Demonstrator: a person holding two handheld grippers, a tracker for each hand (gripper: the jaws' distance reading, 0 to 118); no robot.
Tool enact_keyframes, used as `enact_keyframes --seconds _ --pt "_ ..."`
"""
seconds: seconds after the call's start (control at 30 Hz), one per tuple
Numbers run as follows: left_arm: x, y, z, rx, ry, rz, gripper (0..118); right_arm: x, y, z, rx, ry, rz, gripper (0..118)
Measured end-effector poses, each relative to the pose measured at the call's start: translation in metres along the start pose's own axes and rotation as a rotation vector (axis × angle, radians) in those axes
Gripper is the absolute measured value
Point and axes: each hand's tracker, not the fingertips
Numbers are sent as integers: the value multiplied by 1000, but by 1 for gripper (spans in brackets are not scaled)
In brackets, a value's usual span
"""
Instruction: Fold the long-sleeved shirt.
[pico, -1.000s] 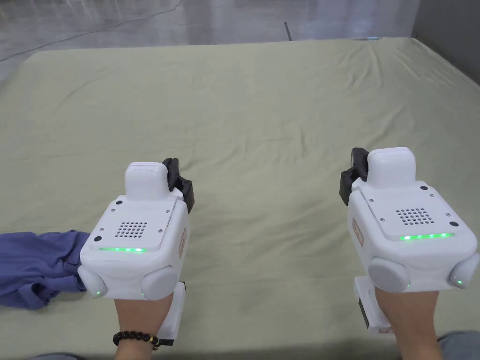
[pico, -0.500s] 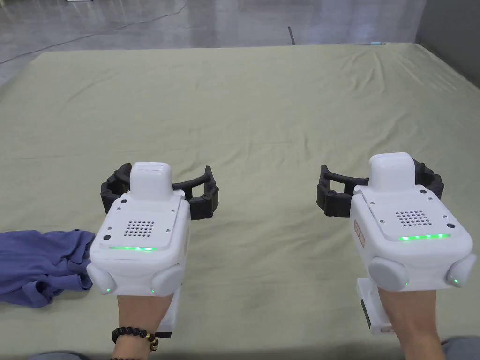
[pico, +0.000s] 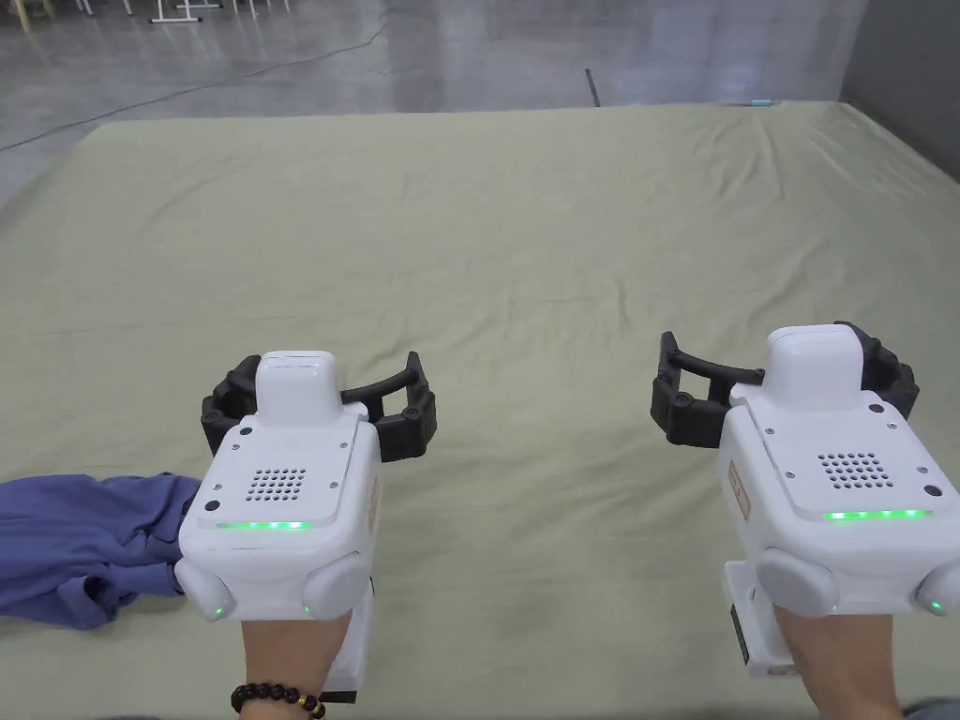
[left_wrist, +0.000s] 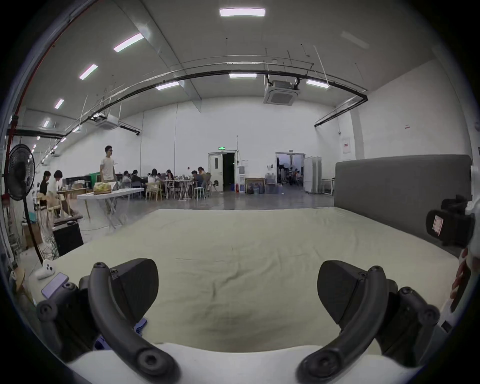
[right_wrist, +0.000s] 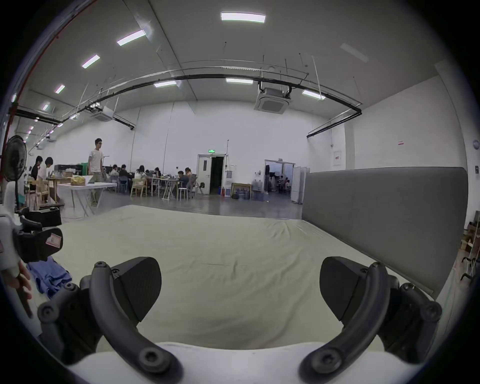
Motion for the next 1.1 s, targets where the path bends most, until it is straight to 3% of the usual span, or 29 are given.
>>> enact_keyframes --seconds 1.1 --pt "3 7 4 49 -13 -18 118 2 7 5 16 -28 13 118"
